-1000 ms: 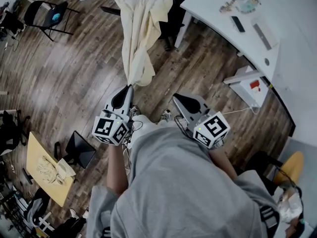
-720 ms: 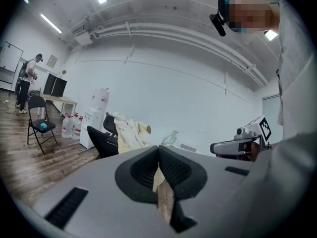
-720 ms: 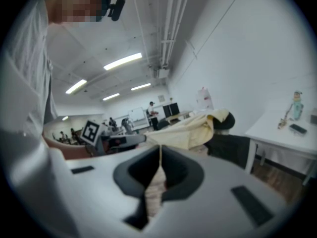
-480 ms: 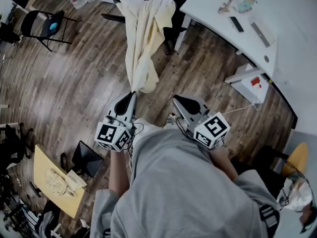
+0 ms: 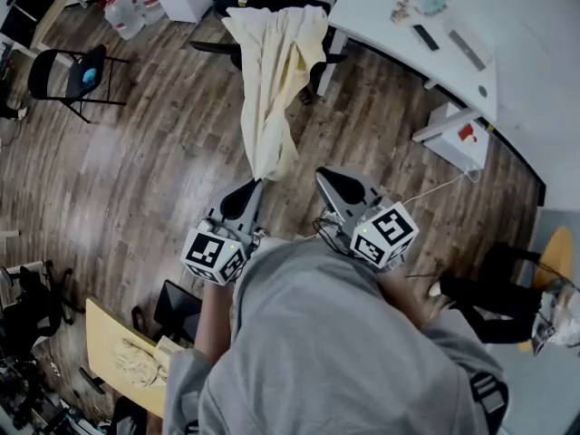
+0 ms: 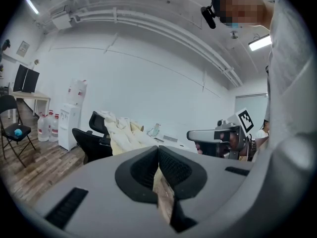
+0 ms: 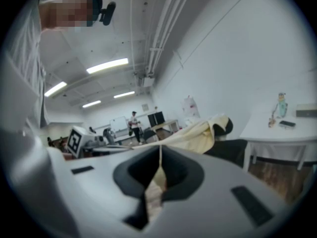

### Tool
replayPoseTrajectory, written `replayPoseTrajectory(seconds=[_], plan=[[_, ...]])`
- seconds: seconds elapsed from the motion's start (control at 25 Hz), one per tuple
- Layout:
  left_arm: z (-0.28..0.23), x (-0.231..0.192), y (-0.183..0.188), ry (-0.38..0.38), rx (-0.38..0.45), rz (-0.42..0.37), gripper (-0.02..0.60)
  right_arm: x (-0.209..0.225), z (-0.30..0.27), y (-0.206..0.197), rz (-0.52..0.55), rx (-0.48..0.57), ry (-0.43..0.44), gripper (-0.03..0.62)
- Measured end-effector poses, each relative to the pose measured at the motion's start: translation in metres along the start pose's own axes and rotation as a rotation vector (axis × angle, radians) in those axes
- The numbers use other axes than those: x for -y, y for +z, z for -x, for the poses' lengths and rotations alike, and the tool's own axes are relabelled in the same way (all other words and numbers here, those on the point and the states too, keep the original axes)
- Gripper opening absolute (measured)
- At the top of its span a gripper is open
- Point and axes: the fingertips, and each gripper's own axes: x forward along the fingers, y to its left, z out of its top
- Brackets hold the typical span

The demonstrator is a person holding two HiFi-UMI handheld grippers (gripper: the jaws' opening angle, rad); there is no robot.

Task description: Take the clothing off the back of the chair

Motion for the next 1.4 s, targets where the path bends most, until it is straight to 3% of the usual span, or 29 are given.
replayPoseTrajectory(seconds=[0.32,1.4], plan=[[0.014,0.004,0.003,-0.039,0.004,-0.015,0.035,-0.023,-0.007,-0.003,0.008,0.009,-0.004,0.035],[0.049,0.030,-0.001,-0.006,0.018,-0.020,0.037,-0.045,0.014,-0.018,0.002,-0.013,0.029,0.035]])
